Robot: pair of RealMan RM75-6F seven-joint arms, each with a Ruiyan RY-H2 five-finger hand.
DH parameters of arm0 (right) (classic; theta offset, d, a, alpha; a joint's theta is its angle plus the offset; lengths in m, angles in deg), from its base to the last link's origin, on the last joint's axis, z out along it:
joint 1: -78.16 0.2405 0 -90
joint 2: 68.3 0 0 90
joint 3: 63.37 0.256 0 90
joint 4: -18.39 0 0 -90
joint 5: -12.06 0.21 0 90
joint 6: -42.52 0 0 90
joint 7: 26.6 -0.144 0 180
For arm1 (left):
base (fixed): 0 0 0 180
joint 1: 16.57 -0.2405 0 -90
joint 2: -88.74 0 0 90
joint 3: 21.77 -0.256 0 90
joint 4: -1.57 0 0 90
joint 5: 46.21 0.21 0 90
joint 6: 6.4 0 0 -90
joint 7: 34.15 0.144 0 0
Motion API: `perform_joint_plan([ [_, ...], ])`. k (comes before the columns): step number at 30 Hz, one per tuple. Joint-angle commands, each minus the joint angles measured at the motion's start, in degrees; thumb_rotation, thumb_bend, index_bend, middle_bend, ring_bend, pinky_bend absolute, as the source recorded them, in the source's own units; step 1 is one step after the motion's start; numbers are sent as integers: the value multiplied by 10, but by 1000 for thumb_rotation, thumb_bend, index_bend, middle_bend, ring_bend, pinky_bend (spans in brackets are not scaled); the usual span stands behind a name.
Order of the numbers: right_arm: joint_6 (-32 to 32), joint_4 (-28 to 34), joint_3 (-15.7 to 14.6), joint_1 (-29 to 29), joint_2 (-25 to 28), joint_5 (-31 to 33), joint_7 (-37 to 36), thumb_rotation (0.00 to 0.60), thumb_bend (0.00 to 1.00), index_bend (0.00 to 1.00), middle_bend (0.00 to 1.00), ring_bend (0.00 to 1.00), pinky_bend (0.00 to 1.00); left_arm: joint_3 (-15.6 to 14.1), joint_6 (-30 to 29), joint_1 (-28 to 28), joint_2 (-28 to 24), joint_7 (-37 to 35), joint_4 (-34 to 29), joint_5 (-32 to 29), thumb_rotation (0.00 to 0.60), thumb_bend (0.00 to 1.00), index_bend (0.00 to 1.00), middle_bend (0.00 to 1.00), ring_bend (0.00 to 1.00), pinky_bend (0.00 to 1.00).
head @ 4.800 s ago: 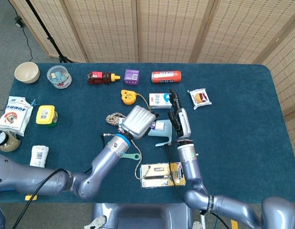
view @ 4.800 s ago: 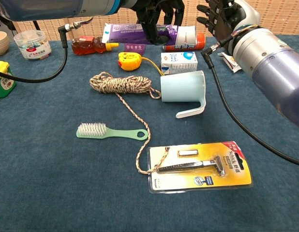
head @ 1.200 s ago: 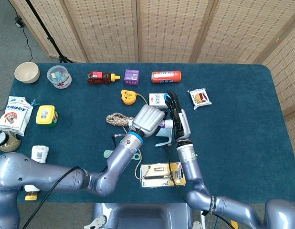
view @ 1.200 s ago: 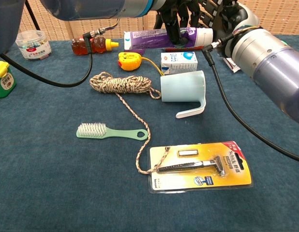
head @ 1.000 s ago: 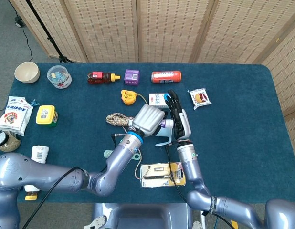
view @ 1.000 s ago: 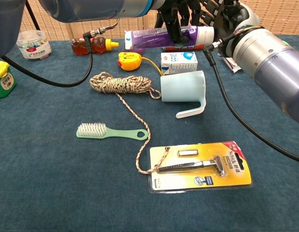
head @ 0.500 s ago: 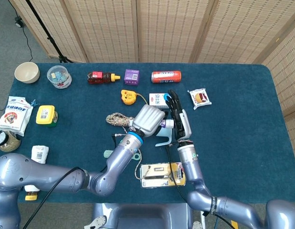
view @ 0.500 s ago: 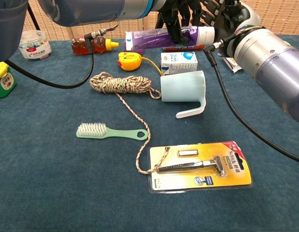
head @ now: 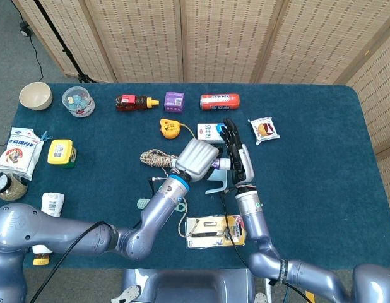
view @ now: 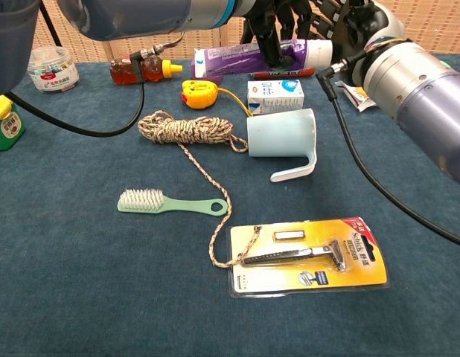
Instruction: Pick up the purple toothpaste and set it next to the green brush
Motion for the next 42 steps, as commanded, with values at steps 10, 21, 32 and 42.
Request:
perform_joint_plan([
  [10,-1,-16,0,-3,23,-9,11,126,0,0,0,0,0,-14,-8,-30,-37,-14,-37,34,600,1000,632,492,537,585],
  [21,5,-22,-3,-10,57,-12,18,125,0,0,0,0,0,-62,-5,-79,-71,-40,-78,103,600,1000,632,492,531,585],
  [32,12,-24,-8,-16,82,-8,21,127,0,0,0,0,0,-114,6,-127,-66,-69,-72,167,600,1000,617,492,508,585],
  [42,15,-29,-8,-16,94,-4,21,126,0,0,0,0,0,-152,20,-164,-51,-77,-39,178,600,1000,560,447,463,585],
])
